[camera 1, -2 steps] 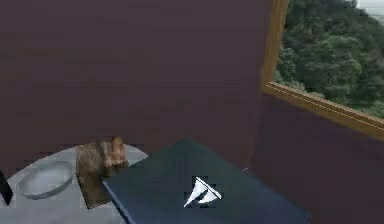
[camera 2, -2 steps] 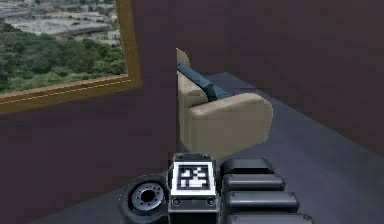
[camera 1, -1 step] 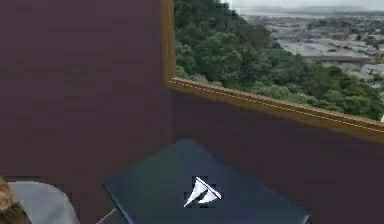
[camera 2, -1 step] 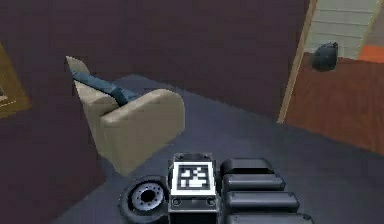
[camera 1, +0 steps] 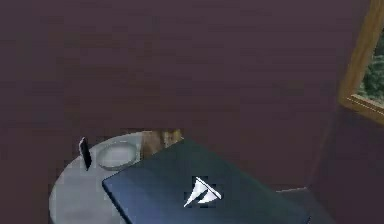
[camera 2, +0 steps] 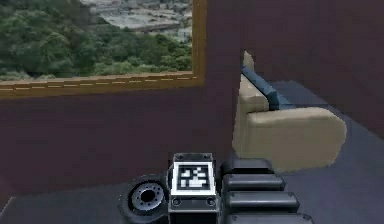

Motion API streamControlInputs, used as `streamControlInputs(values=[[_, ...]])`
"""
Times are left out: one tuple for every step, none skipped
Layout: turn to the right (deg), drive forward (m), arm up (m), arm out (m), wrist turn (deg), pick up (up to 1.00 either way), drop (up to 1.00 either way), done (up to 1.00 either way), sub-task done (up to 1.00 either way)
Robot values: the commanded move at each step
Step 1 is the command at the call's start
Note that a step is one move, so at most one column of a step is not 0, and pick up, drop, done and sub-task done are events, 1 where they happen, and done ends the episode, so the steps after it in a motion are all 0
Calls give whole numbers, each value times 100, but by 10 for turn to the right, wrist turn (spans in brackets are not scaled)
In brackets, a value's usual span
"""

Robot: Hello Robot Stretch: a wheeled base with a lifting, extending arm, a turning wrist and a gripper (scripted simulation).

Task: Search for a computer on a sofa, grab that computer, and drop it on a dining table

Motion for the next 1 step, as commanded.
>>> streamControlInputs(values=[[-450,0,0,0,0,0,0,0,0]])
